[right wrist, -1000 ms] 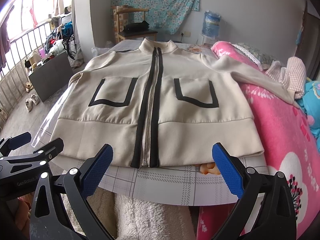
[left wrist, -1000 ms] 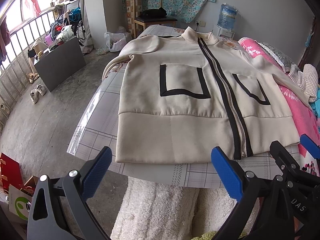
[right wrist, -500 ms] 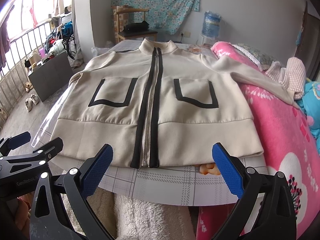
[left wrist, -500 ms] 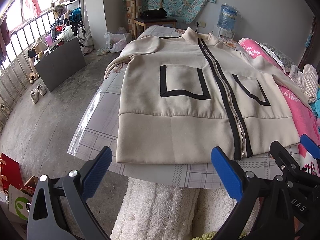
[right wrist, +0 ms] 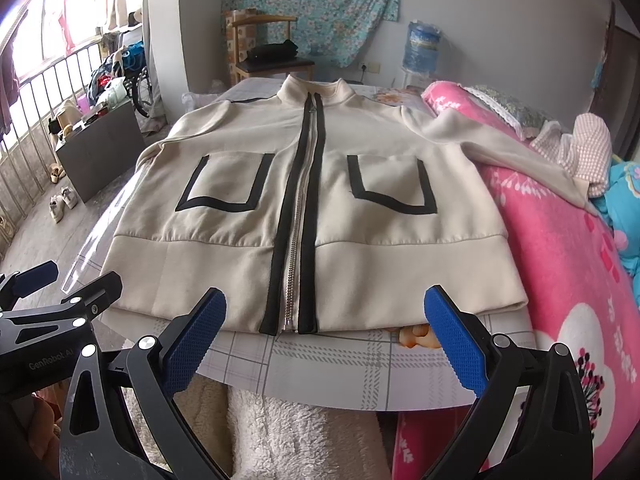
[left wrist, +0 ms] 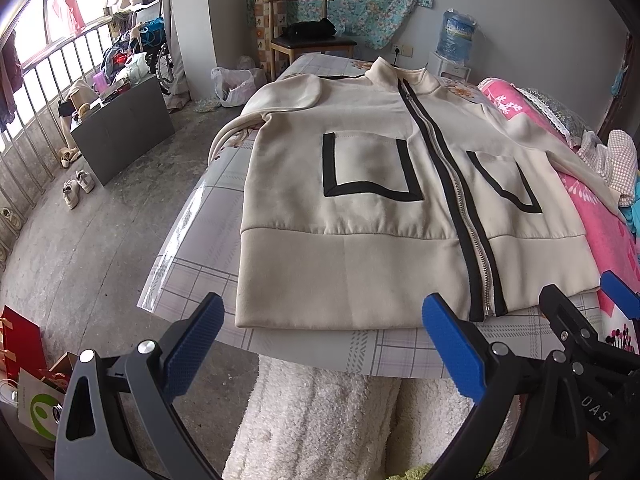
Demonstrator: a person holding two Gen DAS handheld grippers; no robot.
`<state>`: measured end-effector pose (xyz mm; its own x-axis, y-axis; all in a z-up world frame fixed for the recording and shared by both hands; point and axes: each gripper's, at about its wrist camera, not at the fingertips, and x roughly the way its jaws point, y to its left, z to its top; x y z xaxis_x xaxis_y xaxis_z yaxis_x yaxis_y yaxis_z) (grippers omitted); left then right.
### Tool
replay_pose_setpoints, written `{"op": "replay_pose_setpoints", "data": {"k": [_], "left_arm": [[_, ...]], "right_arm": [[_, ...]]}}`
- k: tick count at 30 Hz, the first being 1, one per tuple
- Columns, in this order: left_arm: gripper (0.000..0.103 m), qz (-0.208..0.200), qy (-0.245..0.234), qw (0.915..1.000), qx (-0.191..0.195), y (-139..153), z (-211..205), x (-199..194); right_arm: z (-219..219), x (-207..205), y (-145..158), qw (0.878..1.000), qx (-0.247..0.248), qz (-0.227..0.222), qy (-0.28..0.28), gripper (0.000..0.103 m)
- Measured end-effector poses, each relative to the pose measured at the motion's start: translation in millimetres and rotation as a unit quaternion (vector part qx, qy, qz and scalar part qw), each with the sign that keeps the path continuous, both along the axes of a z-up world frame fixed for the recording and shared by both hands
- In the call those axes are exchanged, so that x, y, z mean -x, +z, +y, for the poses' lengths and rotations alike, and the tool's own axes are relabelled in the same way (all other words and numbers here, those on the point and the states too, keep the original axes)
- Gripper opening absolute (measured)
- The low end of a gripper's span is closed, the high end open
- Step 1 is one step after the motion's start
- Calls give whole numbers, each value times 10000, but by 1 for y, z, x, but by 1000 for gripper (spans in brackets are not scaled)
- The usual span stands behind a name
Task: Fold large clothes
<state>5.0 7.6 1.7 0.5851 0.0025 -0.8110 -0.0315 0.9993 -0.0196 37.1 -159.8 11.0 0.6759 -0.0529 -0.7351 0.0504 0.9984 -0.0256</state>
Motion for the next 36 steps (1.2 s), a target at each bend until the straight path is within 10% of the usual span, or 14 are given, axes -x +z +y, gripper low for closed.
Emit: {"op": "replay_pose_setpoints", "data": {"k": [36], "left_arm": [[97,-26,86,9999,-98,1,12,-11]], "right_arm": [[-1,3,4,9998,17,-172,38,95]]}}
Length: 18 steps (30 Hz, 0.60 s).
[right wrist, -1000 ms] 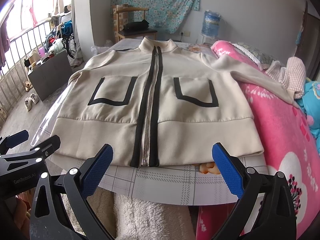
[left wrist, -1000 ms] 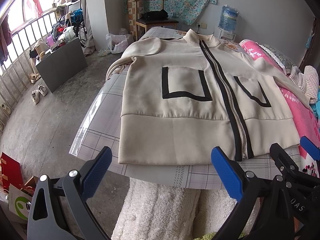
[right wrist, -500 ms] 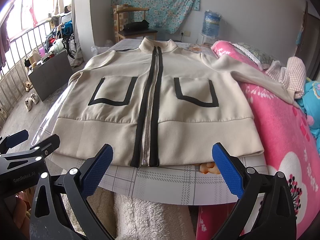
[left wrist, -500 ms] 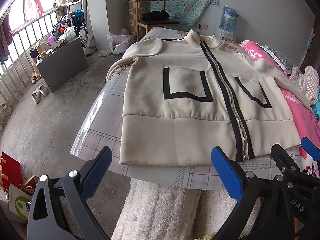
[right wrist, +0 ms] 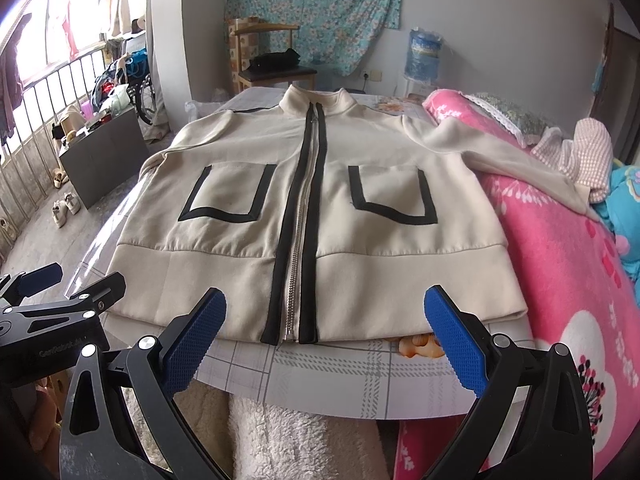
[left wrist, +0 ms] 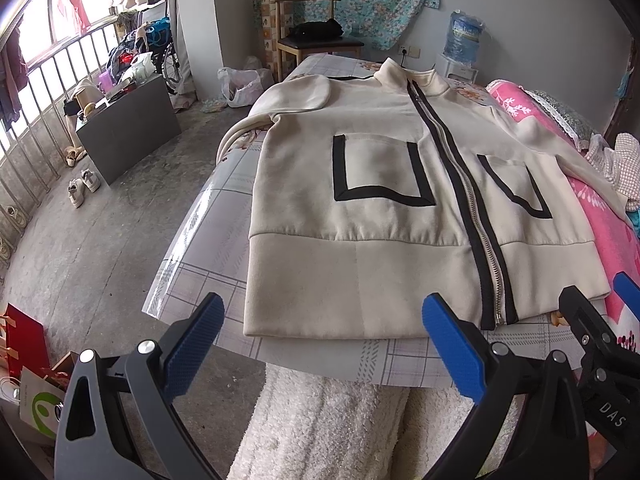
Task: Fold large clothes
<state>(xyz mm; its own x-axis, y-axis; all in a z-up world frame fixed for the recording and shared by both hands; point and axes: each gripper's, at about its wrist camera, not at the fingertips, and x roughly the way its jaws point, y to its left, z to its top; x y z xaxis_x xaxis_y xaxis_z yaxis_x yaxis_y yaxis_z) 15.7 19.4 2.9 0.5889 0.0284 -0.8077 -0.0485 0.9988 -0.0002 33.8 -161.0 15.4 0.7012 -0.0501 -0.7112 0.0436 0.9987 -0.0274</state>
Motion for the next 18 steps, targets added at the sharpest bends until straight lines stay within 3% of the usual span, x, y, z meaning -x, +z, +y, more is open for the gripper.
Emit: {"op": "replay_pose_setpoints", "data": {"k": [13,18], "left_arm": [[97,-234,-84,9997,82,-10,7,-29],[97,-697,-343,9937,807,-6,29,-44]], "right_arm": [[-10,-20,1,9998,-7,-171,110,95],[-2,-46,6,9983,94,-235,530,95]]}}
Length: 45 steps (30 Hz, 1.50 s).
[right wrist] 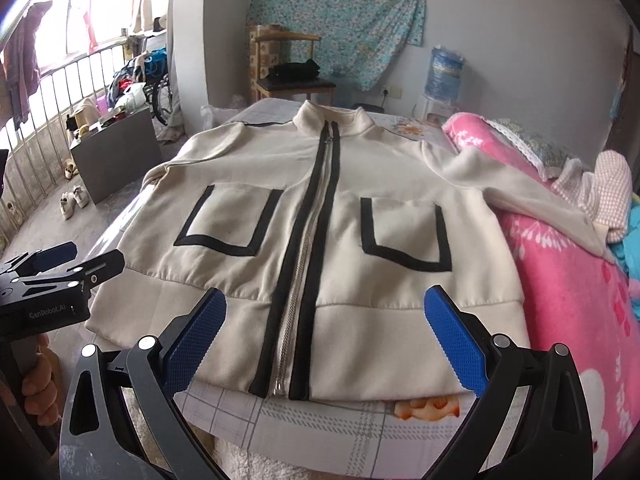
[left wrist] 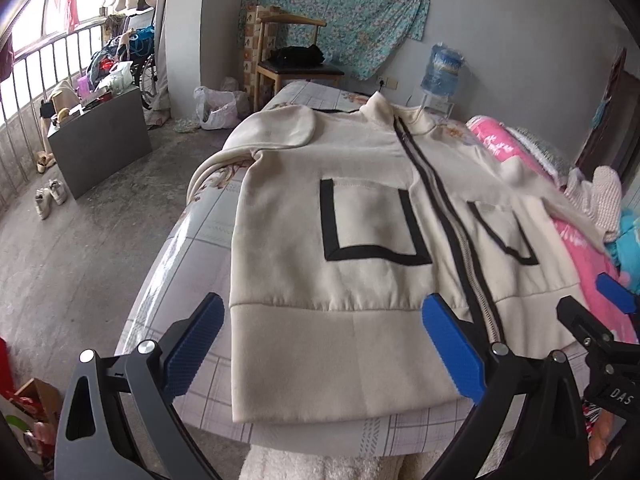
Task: Fold large clothes
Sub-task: 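Grasp the sleeve cuff with the left gripper and lift it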
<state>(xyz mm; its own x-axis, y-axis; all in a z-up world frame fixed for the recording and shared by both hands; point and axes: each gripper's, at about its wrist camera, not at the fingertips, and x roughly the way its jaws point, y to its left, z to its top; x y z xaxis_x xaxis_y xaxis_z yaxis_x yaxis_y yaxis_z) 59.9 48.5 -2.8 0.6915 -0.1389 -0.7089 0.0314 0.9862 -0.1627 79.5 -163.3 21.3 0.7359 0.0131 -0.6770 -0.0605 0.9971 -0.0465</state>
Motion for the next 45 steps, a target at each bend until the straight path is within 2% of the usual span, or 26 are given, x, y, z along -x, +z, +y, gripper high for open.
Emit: {"op": "replay_pose_setpoints", "data": {"k": [5,7,9,12,15,18,20,23,27,31,33,35,40,45], "left_arm": [[97,-181,28,9998,69,7,29,-26],[97,-162,52,9993,347,9,50,-40],[97,-133,104,9967,796,9,76,-55],[97,99,503,9915,1198,5,114,-83],[97,138,926,9874,1276,-3,151,-108],[97,493,1260,9790,1528,-26,189,-134],[97,853,1415,9668,1951,-48,213,-151],[93,1387,1591,9378,2755,-85,243,-168],[91,1870,1787,8836,3902,-129,268,-177],[91,2042,1894,8211,4983,-161,279,-179],[91,2089,1902,7842,5524,-174,282,-181],[91,2130,1923,7529,5923,-186,285,-188],[91,2215,2142,6972,6473,-213,286,-194],[91,2521,2183,6619,6713,-241,280,-207]], "right_arm": [[17,-38,5,9985,-282,-32,470,95],[30,-56,3,9972,-331,19,664,95],[45,-74,0,9951,-380,118,909,95],[66,-100,-12,9908,-453,328,1229,95],[86,-126,-24,9862,-490,572,1472,95],[100,-143,-37,9828,-485,765,1608,95],[105,-149,-43,9814,-479,850,1652,94],[111,-153,-50,9794,-462,957,1716,85],[114,-161,-65,9775,-405,1171,1705,80],[111,-163,-75,9767,-394,1364,1610,80],[109,-165,-79,9762,-394,1445,1568,80],[107,-165,-81,9761,-408,1486,1530,81],[107,-165,-81,9770,-413,1496,1466,80],[107,-172,-80,9774,-443,1539,1378,80]]}}
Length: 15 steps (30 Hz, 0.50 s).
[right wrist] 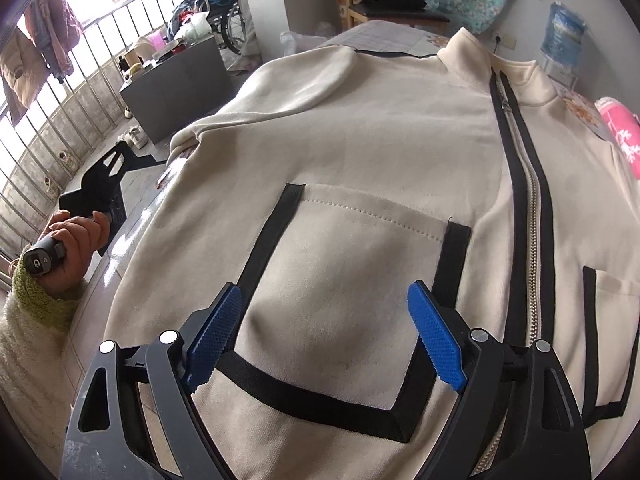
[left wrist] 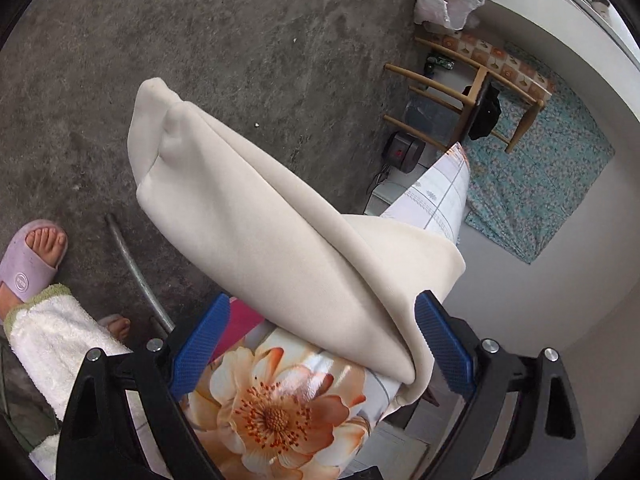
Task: Fold large clothes
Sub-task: 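Grasp the sleeve cuff with the left gripper and lift it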
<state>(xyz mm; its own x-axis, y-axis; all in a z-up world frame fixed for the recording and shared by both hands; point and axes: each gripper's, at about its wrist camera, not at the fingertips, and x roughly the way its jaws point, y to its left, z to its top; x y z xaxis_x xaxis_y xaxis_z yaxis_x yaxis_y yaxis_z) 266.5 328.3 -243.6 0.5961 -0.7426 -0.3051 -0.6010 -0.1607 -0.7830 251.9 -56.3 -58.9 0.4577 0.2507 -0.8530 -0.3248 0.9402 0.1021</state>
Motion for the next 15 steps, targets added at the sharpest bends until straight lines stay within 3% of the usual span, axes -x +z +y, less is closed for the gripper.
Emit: {"op": "replay_pose_setpoints", "data": {"k": [7,12,15], "left_arm": [[91,357,114,9992,107,-41,16,-34],[91,747,-323,9967,-6,-70,12,-57],[82,828,-463,9954,-123,-78,8,-65]], "right_arm": [[3,-7,-1,9999,93,5,-41,81],[3,-12,-3,9998,155,22,-119,81],[3,-16,-4,9996,231,7,-146,81]]}}
